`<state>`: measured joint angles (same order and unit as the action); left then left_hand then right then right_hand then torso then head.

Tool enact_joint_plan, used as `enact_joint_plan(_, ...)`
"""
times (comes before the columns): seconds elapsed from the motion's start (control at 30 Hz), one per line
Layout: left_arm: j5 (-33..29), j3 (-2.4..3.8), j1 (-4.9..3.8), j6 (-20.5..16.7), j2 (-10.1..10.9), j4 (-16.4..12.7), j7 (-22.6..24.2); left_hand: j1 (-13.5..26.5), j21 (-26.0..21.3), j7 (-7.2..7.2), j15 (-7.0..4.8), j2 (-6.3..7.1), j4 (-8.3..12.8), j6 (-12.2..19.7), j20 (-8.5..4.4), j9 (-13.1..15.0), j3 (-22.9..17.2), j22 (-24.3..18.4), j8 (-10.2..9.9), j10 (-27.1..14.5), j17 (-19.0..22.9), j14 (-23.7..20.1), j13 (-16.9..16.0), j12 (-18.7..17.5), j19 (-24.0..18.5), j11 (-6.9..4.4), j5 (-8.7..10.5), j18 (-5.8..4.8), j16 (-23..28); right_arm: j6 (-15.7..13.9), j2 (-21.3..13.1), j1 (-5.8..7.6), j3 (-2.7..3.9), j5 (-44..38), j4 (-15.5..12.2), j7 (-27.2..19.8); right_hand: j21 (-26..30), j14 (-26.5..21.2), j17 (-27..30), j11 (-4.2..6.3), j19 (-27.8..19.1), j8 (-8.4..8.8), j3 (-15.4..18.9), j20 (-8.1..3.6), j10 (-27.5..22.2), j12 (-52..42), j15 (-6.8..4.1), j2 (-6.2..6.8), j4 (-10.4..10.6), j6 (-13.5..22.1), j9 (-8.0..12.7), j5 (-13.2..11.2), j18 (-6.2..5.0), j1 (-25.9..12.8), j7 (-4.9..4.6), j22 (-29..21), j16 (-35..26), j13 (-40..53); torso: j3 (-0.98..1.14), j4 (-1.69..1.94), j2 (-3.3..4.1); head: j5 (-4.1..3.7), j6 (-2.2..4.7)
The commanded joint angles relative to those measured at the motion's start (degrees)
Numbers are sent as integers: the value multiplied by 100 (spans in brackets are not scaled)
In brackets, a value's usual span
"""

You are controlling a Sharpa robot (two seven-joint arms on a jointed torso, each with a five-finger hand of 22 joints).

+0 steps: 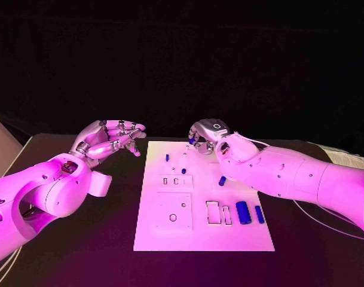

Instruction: Assemble the parts on the task board

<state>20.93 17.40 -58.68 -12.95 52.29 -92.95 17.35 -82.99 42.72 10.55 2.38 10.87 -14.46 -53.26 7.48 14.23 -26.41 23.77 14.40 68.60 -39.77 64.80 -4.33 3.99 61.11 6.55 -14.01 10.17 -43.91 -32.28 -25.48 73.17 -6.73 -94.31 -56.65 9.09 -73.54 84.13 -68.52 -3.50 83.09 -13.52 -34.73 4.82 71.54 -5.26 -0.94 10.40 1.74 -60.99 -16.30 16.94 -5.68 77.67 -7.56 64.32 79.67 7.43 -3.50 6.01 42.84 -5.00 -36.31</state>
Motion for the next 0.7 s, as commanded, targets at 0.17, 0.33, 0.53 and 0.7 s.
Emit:
enact_joint_plan(0.17,38,12,-2,104,-11,-31,11,-71,22,16,-6,-6,1,12,-7,6,-37,5,-40,-28,-2,-45,-1,-20,-47,12,4,20,-2,221,84,-4,1,116,86,-207,-21,228,-4,-41,8,-6,-23,-35,-17,43,-7,52,1,9,-178,-28,85,-8,-42,6,29,10,-18,17,14,2,-13)
enact_joint_plan(0.33,39,17,-2,111,-11,-38,8,-71,22,16,-6,-6,1,12,-7,6,-37,5,-40,-28,-2,-45,-1,-20,-47,12,4,20,-2,244,125,-6,0,163,151,-248,-21,228,-4,-42,7,-5,-23,-34,-18,45,-5,55,3,14,-182,-34,85,-15,-43,7,30,11,-18,14,21,14,-18)
enact_joint_plan(0.53,41,22,-3,113,-14,-39,5,-71,22,16,-6,-6,1,12,-7,6,-37,5,-40,-28,-2,-45,-1,-20,-47,12,4,20,-2,314,161,-9,-1,194,160,-298,-25,228,-10,-44,8,0,-26,-32,-24,51,-3,56,6,29,-187,-44,87,-24,-46,14,35,12,-22,10,26,36,-34)
enact_joint_plan(0.7,43,27,-3,116,-18,-45,2,-78,49,21,-2,-1,11,17,-4,11,-47,24,-44,-34,-1,-51,-2,-18,-65,16,6,20,-2,437,194,-15,-5,201,183,-314,-25,228,-10,-44,8,0,-26,-32,-24,51,-3,56,6,29,-187,-44,87,-24,-46,14,35,12,-24,12,35,28,-57)
